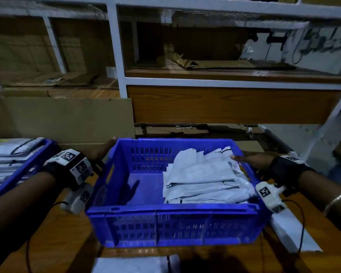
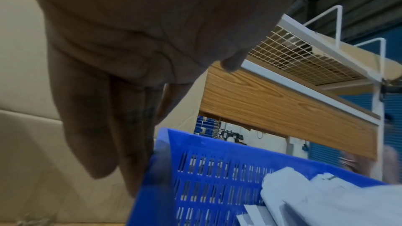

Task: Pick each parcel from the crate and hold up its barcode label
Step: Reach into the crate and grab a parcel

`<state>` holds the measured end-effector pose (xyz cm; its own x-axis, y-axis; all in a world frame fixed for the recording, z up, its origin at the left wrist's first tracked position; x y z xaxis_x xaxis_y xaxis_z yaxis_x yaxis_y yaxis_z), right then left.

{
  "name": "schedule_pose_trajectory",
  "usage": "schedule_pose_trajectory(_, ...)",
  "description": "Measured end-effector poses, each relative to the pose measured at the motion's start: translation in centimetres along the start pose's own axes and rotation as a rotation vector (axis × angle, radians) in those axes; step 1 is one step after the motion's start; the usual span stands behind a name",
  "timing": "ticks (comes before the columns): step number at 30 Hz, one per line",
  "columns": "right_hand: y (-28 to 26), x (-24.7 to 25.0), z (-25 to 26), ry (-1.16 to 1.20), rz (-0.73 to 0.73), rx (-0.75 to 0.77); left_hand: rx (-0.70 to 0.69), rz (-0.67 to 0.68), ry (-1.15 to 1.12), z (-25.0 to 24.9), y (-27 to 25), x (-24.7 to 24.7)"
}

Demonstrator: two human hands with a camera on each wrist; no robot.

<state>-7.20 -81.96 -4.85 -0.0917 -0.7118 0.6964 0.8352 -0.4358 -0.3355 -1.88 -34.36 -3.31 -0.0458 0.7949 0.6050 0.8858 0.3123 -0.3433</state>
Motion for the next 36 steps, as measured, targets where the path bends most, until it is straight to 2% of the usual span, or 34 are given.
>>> schedule_pose_trajectory(4,0.5,-0.8,0.6,-0.033,0.011,0.039,-0.032,-0.013,0.006,-0.7,-0.7,1.0)
schedule_pose_trajectory(8,-0.2,-2.8,2.3,-0.012,0.091,0.065,-0.091,0.024,-0.071,-0.6,-0.7,1.7)
schedule_pose_trajectory(15,-2.1,-6.6,5.9,-0.005,0.153,0.095,-0.034,0.194,-0.248,2.2,2.9,4.1)
schedule_pose_trajectory(21,-1.9,-8.5,7.6,-0.050,0.111,0.055,-0.082,0.298,-0.236,2.8,5.0,5.5)
schedule_pose_trajectory(24,-1.4,-9.4,8.1,-0.045,0.150,0.083,-0.103,0.327,-0.202,3.0,5.7,6.1)
schedule_pose_trajectory(27,-1.8,-9.8,8.6,0.008,0.151,0.118,-0.102,0.317,-0.200,3.2,6.5,6.6)
schedule_pose_trajectory(33,-2.2,-11.5,10.2,-0.054,0.126,0.214,-0.085,0.276,-0.228,4.3,7.9,8.2)
schedule_pose_trajectory(36,-2.0,-12.2,10.3,-0.056,0.132,0.197,-0.084,0.246,-0.208,5.0,8.5,9.2)
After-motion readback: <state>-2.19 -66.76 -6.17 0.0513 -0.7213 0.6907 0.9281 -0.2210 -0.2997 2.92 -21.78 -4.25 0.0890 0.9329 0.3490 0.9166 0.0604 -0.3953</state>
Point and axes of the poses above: each hand's wrist, its own y-axis towards the middle knuckle, its own x-axis out of the back of the hand, z = x × y, the point moved 7 cm from there along y, towards the middle knuckle, and after that the axes turned 8 degrees about -z, right-handed, at the moved point
